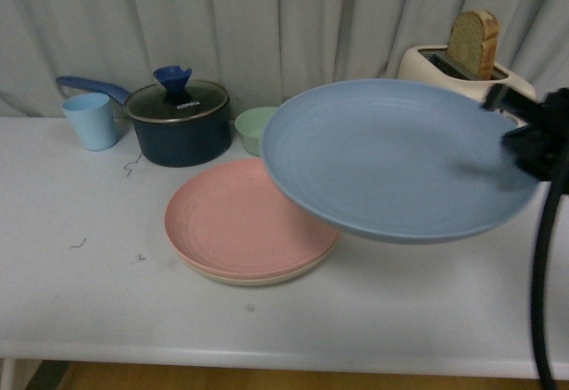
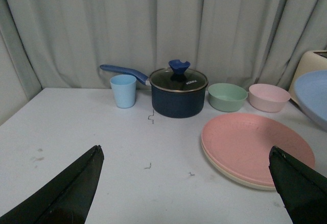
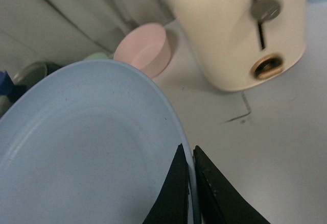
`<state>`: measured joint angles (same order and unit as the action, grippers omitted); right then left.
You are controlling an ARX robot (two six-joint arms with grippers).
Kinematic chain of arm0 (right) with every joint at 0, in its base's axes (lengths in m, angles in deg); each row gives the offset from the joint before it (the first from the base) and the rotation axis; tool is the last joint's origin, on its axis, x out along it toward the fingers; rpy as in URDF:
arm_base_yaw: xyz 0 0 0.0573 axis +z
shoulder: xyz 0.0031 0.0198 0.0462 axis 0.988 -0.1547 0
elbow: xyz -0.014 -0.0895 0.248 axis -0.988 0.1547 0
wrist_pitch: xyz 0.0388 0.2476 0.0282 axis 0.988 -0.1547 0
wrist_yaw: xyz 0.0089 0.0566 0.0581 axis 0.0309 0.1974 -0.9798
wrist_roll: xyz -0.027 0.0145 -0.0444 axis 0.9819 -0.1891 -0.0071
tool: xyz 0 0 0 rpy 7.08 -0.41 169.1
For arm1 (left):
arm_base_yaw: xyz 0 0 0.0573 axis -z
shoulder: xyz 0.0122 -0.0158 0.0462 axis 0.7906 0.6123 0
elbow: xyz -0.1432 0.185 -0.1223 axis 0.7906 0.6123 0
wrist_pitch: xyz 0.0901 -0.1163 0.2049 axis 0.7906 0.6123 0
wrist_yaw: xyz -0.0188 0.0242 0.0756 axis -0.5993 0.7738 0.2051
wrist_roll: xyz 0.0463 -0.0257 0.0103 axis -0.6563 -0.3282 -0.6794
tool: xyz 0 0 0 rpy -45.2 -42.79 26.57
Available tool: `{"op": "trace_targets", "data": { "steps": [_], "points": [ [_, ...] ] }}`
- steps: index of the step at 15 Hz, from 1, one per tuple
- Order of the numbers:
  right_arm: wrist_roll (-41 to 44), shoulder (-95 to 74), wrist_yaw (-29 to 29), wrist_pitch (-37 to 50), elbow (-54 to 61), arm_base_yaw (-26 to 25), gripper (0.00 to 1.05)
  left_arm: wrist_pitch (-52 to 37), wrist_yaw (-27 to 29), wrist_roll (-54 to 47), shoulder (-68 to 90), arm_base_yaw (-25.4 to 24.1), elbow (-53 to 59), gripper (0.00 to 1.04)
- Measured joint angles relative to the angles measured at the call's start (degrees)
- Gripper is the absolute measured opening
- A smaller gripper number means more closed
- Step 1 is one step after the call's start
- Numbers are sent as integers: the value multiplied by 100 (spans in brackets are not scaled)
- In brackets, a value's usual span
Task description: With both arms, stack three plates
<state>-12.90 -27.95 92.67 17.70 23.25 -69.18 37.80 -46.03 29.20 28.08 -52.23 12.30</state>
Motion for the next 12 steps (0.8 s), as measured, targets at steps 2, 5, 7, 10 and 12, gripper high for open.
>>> {"op": "trace_targets", "data": {
  "steps": [2, 5, 7, 10, 12],
  "points": [
    [-562, -940, 474, -422, -938, 820, 3, -2, 2, 0, 0, 0, 0, 98],
    [-848, -1591, 824, -590, -1510, 1073, 3, 0, 0, -2, 0, 0, 0, 98],
    [-962, -1843, 992, -761, -1740, 1108, 3, 0, 0, 0, 0, 0, 0, 98],
    [-1093, -2186, 1084, -1005, -2094, 1141, 3, 0, 0, 0, 0, 0, 0, 98],
    [-1093, -2293, 1209, -1078, -2212, 1198, 3, 0, 0, 0, 0, 0, 0, 98]
  ]
}}
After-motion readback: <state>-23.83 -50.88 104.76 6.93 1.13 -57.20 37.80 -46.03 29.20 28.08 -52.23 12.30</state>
